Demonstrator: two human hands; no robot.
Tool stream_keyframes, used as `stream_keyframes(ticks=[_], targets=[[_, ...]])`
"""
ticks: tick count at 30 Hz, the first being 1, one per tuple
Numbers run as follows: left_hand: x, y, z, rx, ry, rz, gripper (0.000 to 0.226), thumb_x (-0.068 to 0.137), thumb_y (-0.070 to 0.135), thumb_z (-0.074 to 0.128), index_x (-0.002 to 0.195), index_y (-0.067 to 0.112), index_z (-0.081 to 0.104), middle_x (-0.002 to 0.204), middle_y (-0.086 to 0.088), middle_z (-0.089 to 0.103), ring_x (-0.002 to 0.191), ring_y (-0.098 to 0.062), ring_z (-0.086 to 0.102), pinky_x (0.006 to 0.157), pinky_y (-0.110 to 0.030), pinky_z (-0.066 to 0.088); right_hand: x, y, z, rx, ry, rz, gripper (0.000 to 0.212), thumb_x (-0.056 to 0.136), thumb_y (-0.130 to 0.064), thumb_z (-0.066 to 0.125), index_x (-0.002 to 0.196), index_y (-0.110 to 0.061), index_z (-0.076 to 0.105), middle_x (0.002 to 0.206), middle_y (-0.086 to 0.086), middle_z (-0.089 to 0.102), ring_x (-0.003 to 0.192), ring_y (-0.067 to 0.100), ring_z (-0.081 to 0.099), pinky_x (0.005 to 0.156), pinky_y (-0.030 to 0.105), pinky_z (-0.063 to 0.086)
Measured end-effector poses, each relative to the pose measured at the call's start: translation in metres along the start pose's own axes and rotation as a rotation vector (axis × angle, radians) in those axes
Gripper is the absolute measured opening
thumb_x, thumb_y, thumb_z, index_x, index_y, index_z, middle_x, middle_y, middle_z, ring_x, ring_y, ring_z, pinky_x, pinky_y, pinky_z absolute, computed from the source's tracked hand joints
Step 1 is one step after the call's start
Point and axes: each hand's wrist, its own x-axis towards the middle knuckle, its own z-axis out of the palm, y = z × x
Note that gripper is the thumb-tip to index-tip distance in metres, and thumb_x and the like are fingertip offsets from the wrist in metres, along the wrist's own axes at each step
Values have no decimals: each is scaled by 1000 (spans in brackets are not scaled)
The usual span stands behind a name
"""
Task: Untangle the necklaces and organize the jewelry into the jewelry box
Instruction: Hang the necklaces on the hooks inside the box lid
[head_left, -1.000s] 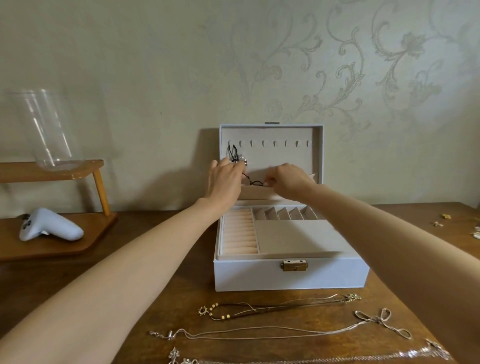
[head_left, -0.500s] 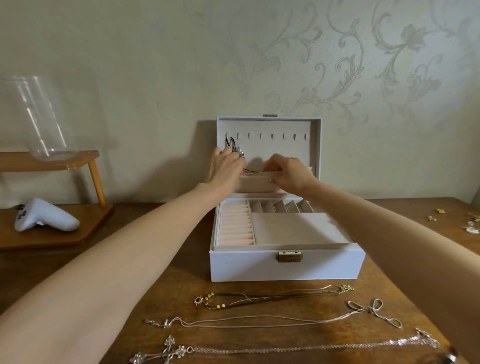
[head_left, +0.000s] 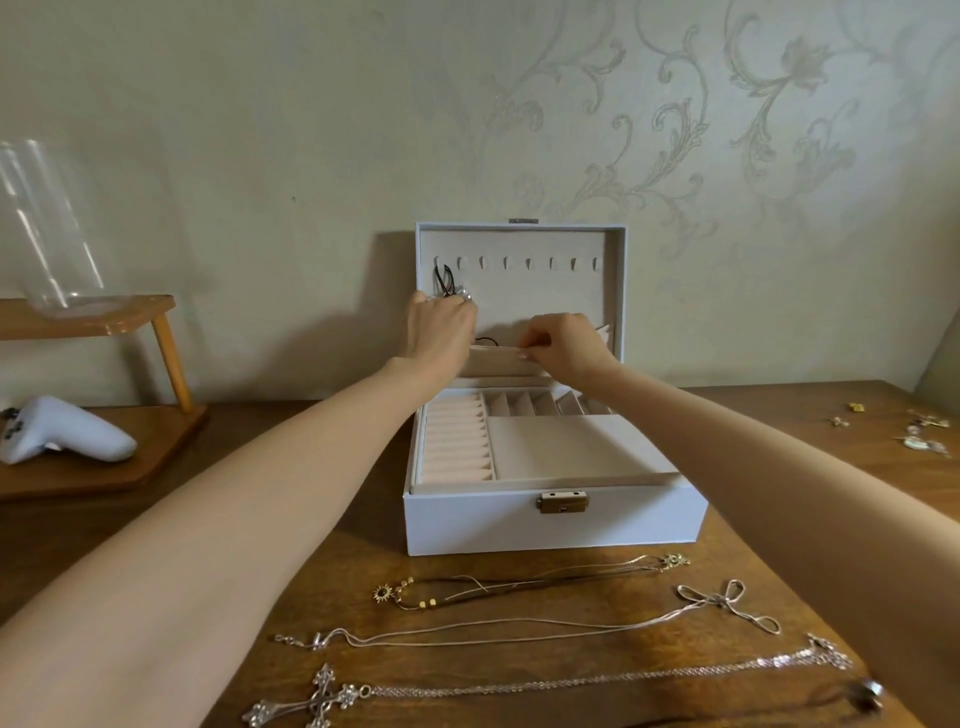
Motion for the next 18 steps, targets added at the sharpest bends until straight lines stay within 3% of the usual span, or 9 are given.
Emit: stream_keyframes(ticks=[4, 8, 13, 18], targets=[[-7, -1, 3, 23, -44, 84, 21, 89, 6, 51, 105, 11, 66, 118, -6, 51, 113, -23, 45, 92, -32, 26, -3, -1, -2, 9, -39, 6, 22, 84, -3, 58, 102, -9, 70, 102, 8, 69, 99, 24, 60, 89, 36, 47], [-18, -2, 4, 72, 20, 200, 24, 88, 18, 46, 95, 5, 65, 119, -8, 43, 114, -24, 35, 96, -34, 26, -5, -5, 4, -271, -157, -50, 37, 83, -5, 51, 118, -13, 61, 112, 12, 63, 107, 30, 53, 89, 33, 38], [-19, 0, 1, 90, -22, 258, 31, 88, 16, 44, 114, 7, 57, 110, -10, 59, 107, -27, 46, 93, -35, 29, -7, -1, 8, -240, 26, -121, 31, 85, 1, 49, 107, -7, 69, 105, 20, 52, 96, 37, 53, 71, 34, 39], [-21, 1, 5, 111, -15, 253, 24, 85, 15, 47, 103, 4, 60, 105, -12, 60, 102, -29, 48, 89, -37, 30, -9, -5, 7, -249, -43, -72, 32, 86, -2, 47, 110, -10, 66, 107, 16, 67, 100, 36, 58, 80, 35, 46]])
